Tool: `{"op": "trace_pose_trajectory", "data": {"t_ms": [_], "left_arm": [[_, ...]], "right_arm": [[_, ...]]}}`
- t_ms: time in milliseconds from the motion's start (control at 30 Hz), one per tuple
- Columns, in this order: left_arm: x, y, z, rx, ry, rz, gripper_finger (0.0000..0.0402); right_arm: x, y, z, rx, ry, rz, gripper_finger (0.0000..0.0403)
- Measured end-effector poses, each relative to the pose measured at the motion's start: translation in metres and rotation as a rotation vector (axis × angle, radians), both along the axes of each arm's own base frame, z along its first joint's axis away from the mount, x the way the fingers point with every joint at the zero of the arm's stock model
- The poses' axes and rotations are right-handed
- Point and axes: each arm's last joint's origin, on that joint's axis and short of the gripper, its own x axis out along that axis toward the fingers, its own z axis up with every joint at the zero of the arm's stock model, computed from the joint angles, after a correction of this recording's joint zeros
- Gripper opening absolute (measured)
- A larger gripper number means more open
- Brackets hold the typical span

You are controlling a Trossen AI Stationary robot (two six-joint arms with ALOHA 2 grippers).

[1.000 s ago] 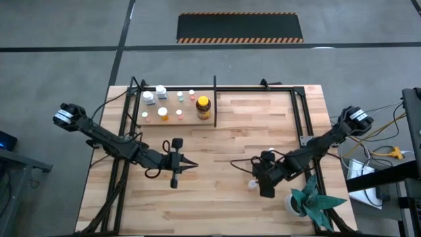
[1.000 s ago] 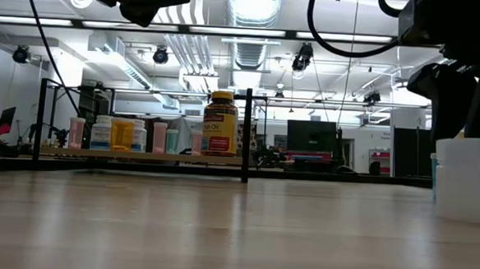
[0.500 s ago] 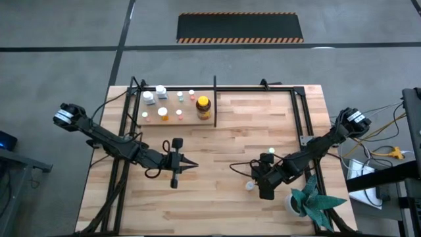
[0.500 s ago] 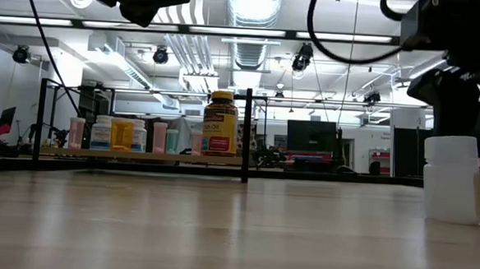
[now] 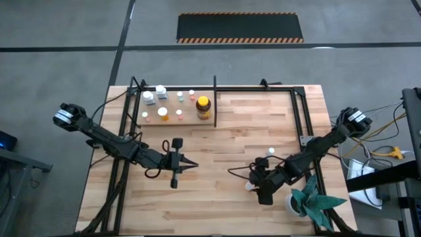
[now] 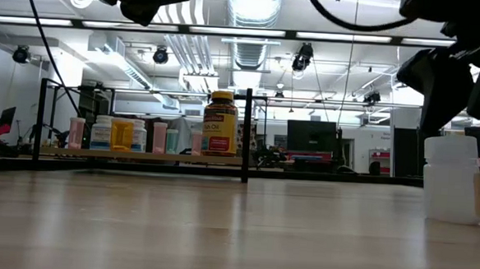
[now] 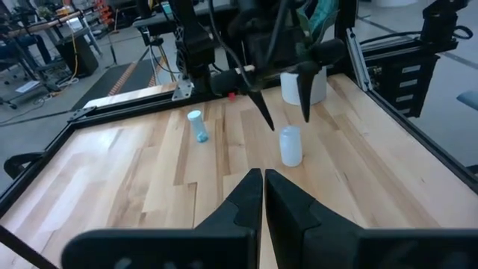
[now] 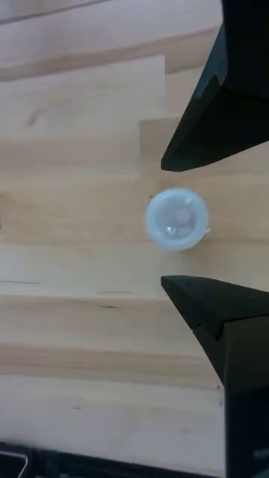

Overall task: Pick and place medicine bottles onto shelf by color
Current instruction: Put the transparent pill bottle on the shelf

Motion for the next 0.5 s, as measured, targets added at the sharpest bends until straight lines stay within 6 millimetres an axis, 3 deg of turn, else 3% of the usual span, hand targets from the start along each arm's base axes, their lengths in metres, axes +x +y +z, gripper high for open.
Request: {"op": "trace_pose_trajectory", "data": {"t_ms": [333, 500], "left_arm": [[-0.001, 0.001, 0.002, 0.006, -0.011, 0.003, 0.0000], [-0.002, 0.001, 0.005, 0.021, -0.023, -0.001, 0.0000]], "right_arm": [[0.007, 0.005, -0.022, -0.041, 0.040, 0.035, 0.0226], [0.009, 0.006, -0.023, -0.039, 0.032, 0.039, 0.0177]]}}
